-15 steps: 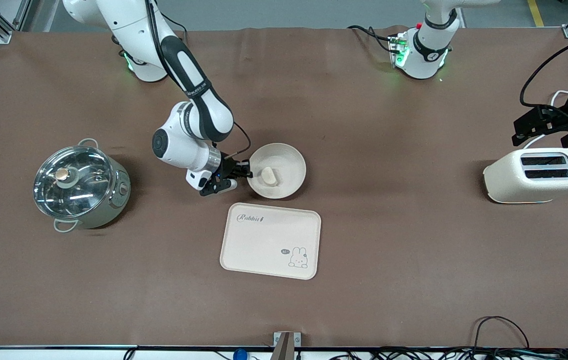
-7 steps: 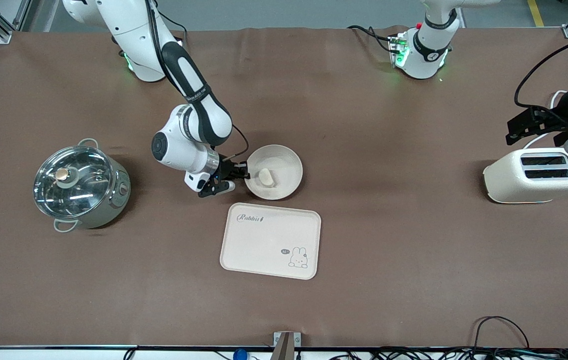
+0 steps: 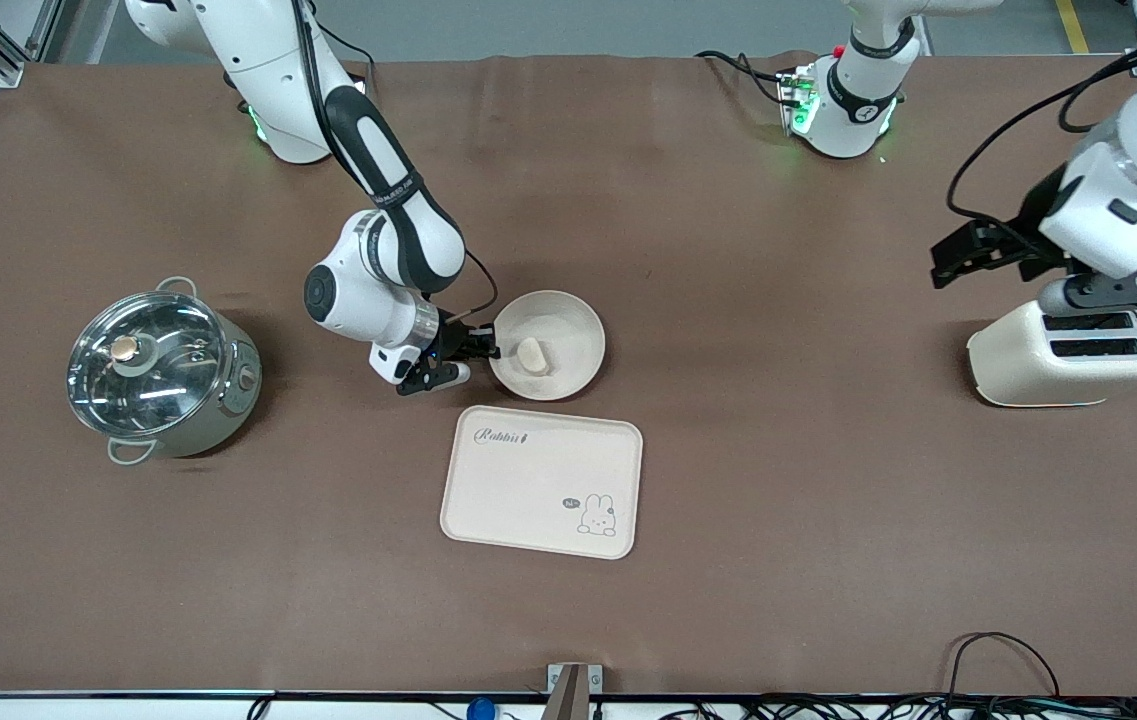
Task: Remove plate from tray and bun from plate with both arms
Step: 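Open the right gripper off the plate while the left gripper approaches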
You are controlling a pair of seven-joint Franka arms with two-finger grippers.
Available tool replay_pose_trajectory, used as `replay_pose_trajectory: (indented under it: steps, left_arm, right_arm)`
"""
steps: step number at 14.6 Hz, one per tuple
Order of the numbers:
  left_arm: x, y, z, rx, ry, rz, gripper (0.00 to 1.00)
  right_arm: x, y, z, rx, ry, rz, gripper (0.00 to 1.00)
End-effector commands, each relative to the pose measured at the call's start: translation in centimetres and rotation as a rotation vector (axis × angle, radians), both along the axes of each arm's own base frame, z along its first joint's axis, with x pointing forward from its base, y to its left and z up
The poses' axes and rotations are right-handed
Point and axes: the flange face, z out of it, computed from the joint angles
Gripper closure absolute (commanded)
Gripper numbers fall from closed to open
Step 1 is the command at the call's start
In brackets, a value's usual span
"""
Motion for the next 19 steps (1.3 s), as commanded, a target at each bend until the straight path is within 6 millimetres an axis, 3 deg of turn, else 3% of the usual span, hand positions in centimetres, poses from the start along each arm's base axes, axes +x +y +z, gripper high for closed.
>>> replay_pose_trajectory:
  steps: [1, 2, 3, 4, 5, 9, 10, 14, 17, 19]
  left_arm:
    - [-0.3, -3.7, -0.5, -0.025, -0.003, 0.04, 0.0]
    - [-0.3, -5.0, -0.8, -0.031, -0.009, 0.051, 0.0]
    - [-0.3, -6.0, -1.0, -0.036, -0.013, 0.059, 0.0]
    - [-0.2, -6.5, -1.2, -0.039, -0.016, 0.062, 0.0]
    - [-0.3, -7.1, -1.0, -0.044, -0.023, 0.053, 0.0]
    - [-0.1, -7.5, -1.5, -0.049, -0.025, 0.056, 0.0]
    - [-0.1, -8.6, -1.8, -0.054, -0.027, 0.055, 0.0]
    - [-0.1, -15.8, -6.1, -0.077, -0.004, 0.099, 0.0]
    - [0.5, -20.5, -10.3, -0.112, -0.011, 0.082, 0.0]
    - [-0.4, -25.5, -13.4, -0.124, -0.017, 0.127, 0.0]
  right_arm:
    - [-0.2, -0.2, 0.3, 0.027, -0.006, -0.016, 0.72]
    - [-0.2, 0.0, 0.4, 0.029, -0.005, -0.015, 0.43]
    - [-0.2, 0.2, 0.9, 0.036, -0.001, -0.022, 0.35]
    - [-0.2, 0.5, 1.6, 0.043, 0.009, -0.046, 0.11]
    - [0.1, 0.7, 3.3, 0.058, 0.009, -0.078, 0.0]
    - [1.3, 0.0, 7.9, 0.109, -0.033, -0.103, 0.0]
    - [1.9, -0.8, 9.2, 0.126, -0.039, -0.116, 0.0]
    - [3.0, -3.1, 15.1, 0.185, 0.038, -0.253, 0.0]
    - [3.6, -4.7, 20.5, 0.238, 0.216, -0.591, 0.0]
    - [3.0, -5.6, 22.5, 0.255, 0.251, -0.661, 0.0]
